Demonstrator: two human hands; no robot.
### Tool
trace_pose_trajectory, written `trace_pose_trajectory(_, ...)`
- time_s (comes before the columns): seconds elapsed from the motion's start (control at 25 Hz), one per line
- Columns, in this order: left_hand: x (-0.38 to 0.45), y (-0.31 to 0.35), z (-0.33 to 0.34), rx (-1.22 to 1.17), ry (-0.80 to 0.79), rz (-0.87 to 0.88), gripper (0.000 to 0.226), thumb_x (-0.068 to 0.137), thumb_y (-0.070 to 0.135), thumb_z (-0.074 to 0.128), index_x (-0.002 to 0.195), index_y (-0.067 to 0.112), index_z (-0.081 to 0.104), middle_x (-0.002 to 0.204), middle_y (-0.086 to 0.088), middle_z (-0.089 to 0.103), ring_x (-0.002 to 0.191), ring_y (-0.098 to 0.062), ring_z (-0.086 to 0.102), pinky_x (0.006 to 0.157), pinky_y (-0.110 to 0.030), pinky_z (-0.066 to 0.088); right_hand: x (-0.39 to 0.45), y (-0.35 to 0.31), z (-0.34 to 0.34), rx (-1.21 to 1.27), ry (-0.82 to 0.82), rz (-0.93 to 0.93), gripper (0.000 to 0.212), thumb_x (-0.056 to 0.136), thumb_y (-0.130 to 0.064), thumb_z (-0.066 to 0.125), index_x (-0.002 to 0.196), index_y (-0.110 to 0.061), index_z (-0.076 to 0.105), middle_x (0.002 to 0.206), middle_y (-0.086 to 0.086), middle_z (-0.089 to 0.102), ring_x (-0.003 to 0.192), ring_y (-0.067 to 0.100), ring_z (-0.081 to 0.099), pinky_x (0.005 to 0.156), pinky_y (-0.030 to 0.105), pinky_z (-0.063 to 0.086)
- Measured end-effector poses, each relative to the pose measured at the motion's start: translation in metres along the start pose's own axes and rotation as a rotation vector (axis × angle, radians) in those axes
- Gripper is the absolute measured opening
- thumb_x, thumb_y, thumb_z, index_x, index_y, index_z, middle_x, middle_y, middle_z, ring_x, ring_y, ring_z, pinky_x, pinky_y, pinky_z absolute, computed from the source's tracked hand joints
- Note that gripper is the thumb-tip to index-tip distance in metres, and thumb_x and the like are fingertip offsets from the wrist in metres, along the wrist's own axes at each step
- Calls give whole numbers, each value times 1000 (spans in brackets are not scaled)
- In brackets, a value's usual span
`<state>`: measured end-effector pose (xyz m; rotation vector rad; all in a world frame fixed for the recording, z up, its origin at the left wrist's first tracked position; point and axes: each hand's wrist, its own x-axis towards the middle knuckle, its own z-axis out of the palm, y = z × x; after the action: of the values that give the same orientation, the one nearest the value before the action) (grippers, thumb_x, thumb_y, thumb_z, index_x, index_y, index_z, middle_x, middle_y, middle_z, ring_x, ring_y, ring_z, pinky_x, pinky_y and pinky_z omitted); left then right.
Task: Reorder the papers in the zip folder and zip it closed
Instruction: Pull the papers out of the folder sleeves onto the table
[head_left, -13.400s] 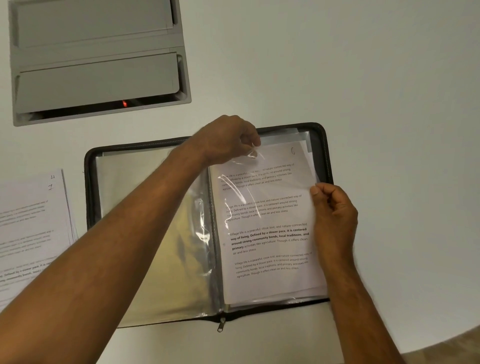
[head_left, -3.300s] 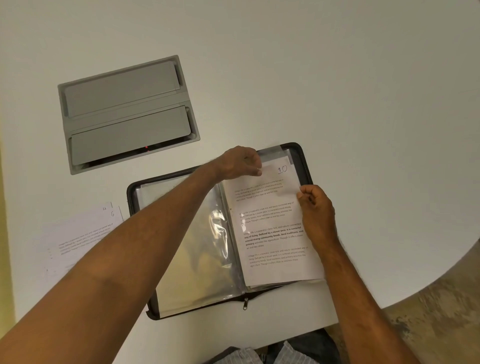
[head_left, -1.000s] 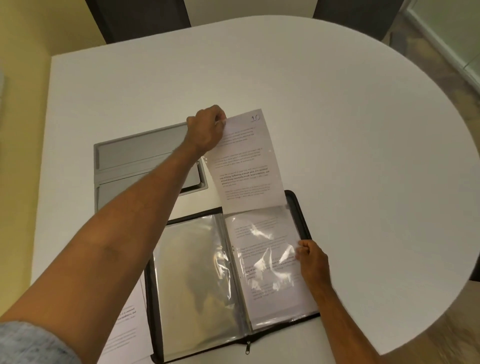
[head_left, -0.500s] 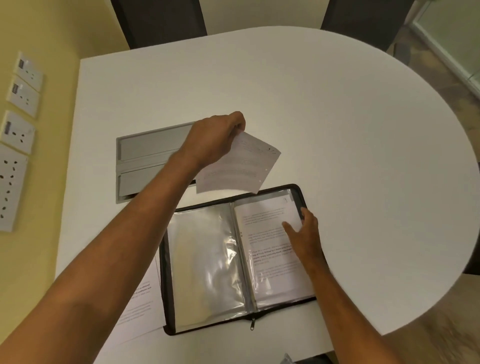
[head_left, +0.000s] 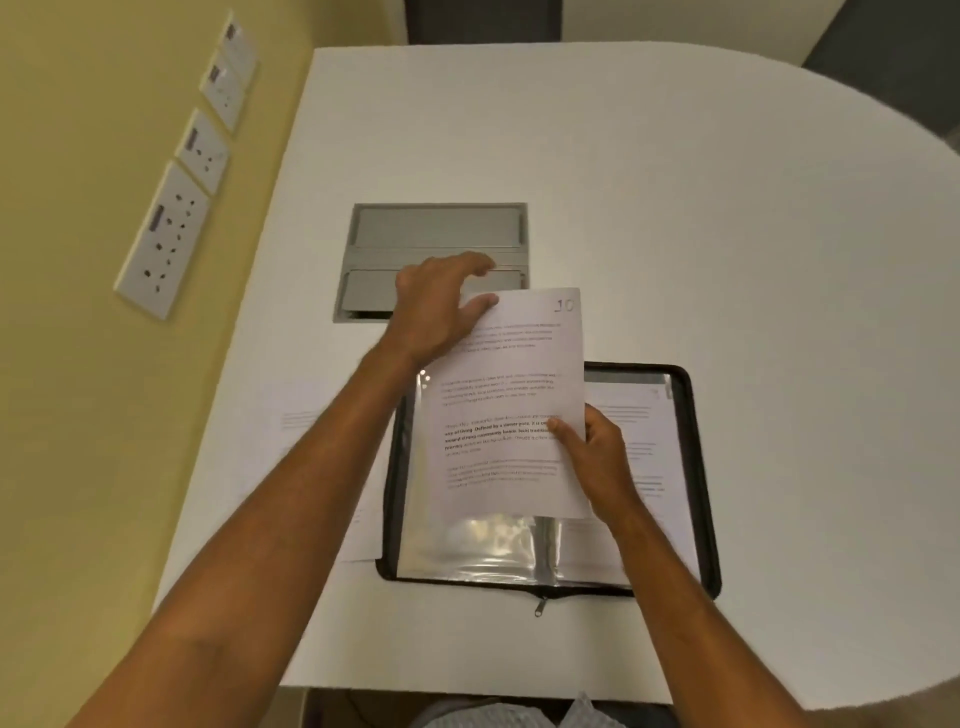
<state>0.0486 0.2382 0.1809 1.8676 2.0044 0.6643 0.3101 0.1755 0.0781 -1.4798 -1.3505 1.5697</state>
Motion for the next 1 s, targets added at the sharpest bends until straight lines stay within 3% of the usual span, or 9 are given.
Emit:
trace_pose_trajectory(0.08,-49,-40,10,-16,171,-248,57,93,48,68,143,29,51,147,6,54,136,-19,45,112,-45,26,-4,8,24,37,-38,30,18,100,-29,67,118,-25,69,104,-7,79,94,16,76,80,35,64)
trace_pose_trajectory(0.16,-106,-77,28,-213,211,-551,75,88,50,74,151,25,41,153,1,47,139,-21,42,114,-45,31,-7,15,47,74,-64,70,17,100,-25,67,116,-28,68,104,-6,79,93,15,76,76,29,63)
trace_pose_trajectory(0.24,-165,-102,45,-525,168,-826,81,85,44,80,151,20,39,146,-4,53,131,-22,52,104,-39,45,-8,23,74,81,-90,102,16,100,-24,68,114,-32,68,107,-3,79,94,13,76,77,28,62)
trace_pose_trajectory(0.32,-218,-120,56,-777,88,-1017,65,86,37,80,140,16,51,126,-2,65,113,-19,64,84,-28,52,-8,35,103,89,-126,130,17,100,-24,67,116,-31,69,110,-3,78,96,15,76,80,33,63)
trace_pose_trajectory(0.44,-272,-151,68,-916,80,-1106,27,92,26,75,115,12,72,113,-6,76,99,-18,72,78,-29,58,-11,51,147,84,-168,196,21,100,-26,67,122,-24,68,111,-4,78,98,19,76,85,42,63)
trace_pose_trajectory(0.52,-288,-165,66,-930,157,-1136,16,95,21,71,108,12,76,108,-3,77,98,-19,72,76,-29,58,-15,61,173,66,-180,218,19,101,-26,66,120,-24,67,111,-5,77,98,18,76,87,43,63)
trace_pose_trajectory(0.64,-301,-196,62,-843,231,-1178,15,97,18,69,106,7,75,103,0,76,94,-19,70,76,-29,56,-21,73,206,18,-185,245,18,101,-21,65,117,-27,61,113,-5,75,102,18,74,90,44,62)
trace_pose_trajectory(0.88,-316,-265,52,-591,256,-1162,27,93,24,72,76,4,65,84,-11,72,79,-24,63,69,-33,46,-20,92,207,-232,-220,155,28,99,-20,61,125,-28,58,116,-10,69,107,14,69,98,40,58)
trace_pose_trajectory(1.0,-316,-278,50,-384,231,-1158,24,97,27,68,89,5,68,95,-13,72,90,-32,65,73,-38,49,-22,99,182,-332,-145,69,29,101,-16,61,129,-25,60,122,-11,67,111,10,64,101,36,56)
